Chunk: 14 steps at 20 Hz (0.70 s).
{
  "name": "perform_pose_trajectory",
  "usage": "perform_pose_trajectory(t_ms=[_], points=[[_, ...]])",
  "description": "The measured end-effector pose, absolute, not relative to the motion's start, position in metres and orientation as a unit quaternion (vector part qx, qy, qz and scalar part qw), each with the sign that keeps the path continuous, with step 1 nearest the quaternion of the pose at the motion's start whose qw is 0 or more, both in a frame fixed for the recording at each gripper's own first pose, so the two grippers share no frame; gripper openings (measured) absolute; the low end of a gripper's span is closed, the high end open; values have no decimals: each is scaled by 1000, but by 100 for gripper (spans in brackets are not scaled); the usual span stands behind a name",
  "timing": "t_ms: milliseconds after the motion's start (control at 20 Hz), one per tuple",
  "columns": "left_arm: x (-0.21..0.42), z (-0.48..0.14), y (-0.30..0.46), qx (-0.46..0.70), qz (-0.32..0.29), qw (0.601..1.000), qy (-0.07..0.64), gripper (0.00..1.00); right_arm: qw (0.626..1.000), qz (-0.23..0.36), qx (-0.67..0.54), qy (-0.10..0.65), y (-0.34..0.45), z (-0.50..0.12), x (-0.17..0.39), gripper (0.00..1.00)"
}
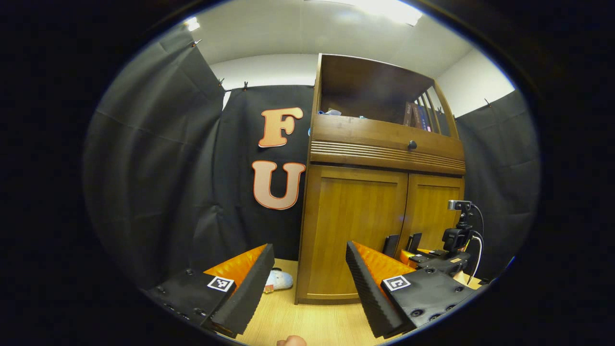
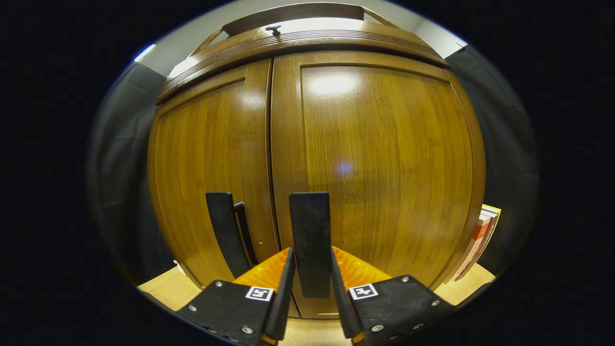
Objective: Open the right door of the double-door shoe cabinet with the right hand, and open the left door with the left hand.
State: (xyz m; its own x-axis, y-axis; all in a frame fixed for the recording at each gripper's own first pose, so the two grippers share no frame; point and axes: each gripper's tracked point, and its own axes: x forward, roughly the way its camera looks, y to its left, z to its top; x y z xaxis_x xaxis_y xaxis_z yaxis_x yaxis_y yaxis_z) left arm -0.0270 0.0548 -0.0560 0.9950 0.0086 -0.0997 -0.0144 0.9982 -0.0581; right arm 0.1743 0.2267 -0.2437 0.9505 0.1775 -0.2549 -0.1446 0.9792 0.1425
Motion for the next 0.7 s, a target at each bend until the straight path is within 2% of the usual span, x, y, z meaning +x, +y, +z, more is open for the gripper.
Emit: perform_pose_trajectory(t_ms=[100, 150, 300, 350, 400, 450, 700], points=[[-27, -56, 59, -29, 11, 998, 50, 97, 985, 86, 60, 135, 227, -246, 174, 30], [-29, -55, 59, -26, 12, 998, 47, 97, 984, 87, 62, 139, 227, -246, 172, 34], [-34, -54, 58, -25, 10, 999, 46, 98, 984, 90, 65, 143, 225, -244, 164, 24], [-37, -55, 57, -27, 8, 999, 47, 96, 984, 91, 63, 140, 223, -243, 160, 28], [-40, -54, 58, -26, 7, 999, 46, 97, 984, 91, 63, 138, 222, -241, 154, 24], [-43, -53, 58, -23, 7, 999, 45, 96, 984, 91, 64, 138, 219, -240, 145, 28], [-56, -53, 56, -17, 5, 999, 48, 97, 982, 102, 69, 143, 203, -234, 105, 25]])
